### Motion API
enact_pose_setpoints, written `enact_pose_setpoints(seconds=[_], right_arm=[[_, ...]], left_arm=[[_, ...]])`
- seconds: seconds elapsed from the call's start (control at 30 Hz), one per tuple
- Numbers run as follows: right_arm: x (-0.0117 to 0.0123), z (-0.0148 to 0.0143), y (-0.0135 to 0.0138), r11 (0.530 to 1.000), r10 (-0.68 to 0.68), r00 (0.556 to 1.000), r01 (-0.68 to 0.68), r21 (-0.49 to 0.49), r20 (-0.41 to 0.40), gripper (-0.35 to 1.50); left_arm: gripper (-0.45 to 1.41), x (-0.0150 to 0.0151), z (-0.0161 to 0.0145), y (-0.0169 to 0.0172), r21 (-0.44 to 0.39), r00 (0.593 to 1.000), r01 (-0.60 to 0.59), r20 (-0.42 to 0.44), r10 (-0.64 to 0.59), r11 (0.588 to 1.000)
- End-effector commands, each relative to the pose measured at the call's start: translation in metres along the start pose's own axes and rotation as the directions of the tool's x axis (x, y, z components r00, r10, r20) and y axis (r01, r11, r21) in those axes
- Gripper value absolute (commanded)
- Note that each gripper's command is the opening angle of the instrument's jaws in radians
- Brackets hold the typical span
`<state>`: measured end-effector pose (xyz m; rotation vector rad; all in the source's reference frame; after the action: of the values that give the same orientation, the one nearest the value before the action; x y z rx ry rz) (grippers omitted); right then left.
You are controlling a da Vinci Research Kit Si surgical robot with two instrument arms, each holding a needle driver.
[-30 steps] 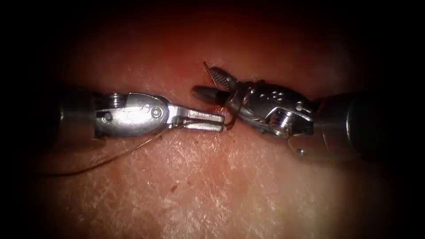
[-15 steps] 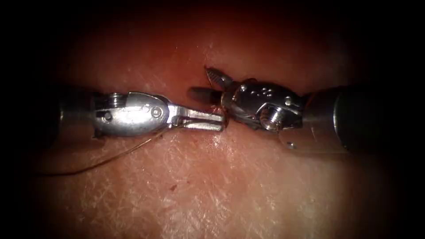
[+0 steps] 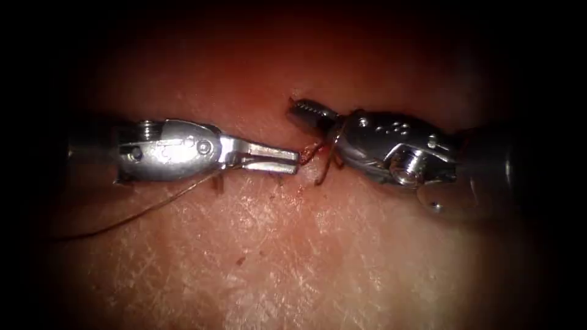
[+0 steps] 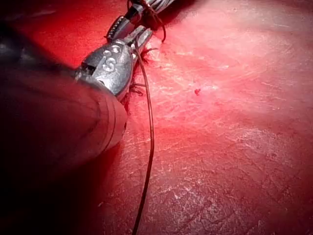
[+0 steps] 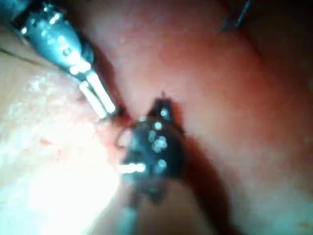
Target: Wound Closure
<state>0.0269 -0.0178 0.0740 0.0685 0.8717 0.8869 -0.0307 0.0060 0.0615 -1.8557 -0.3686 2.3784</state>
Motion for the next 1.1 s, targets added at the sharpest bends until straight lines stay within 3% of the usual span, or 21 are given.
enact_pose_setpoints(seconds=[0.03,0.4,0.67,1.1], right_arm=[[-0.0002,0.0003,-0.0012,1.000,0.000,1.000,0.000,0.006,-0.006,-0.35],[-0.0015,-0.0009,-0.0037,1.000,-0.029,0.999,0.029,0.006,-0.020,-0.35],[-0.0028,-0.0034,-0.0063,0.999,-0.046,0.999,0.046,0.013,-0.025,-0.35],[-0.0054,-0.0063,-0.0071,0.999,-0.050,0.998,0.050,-0.020,-0.028,-0.35]], left_arm=[[-0.45,-0.0007,0.0004,-0.0003,0.005,1.000,0.007,0.001,-0.007,1.000],[-0.45,-0.0021,-0.0024,-0.0057,0.046,0.999,0.041,0.032,-0.042,0.998],[-0.45,-0.0025,-0.0035,-0.0134,0.096,0.995,0.065,0.064,-0.071,0.993],[-0.45,-0.0028,-0.0040,-0.0207,0.158,0.991,0.089,0.080,-0.103,0.983]])
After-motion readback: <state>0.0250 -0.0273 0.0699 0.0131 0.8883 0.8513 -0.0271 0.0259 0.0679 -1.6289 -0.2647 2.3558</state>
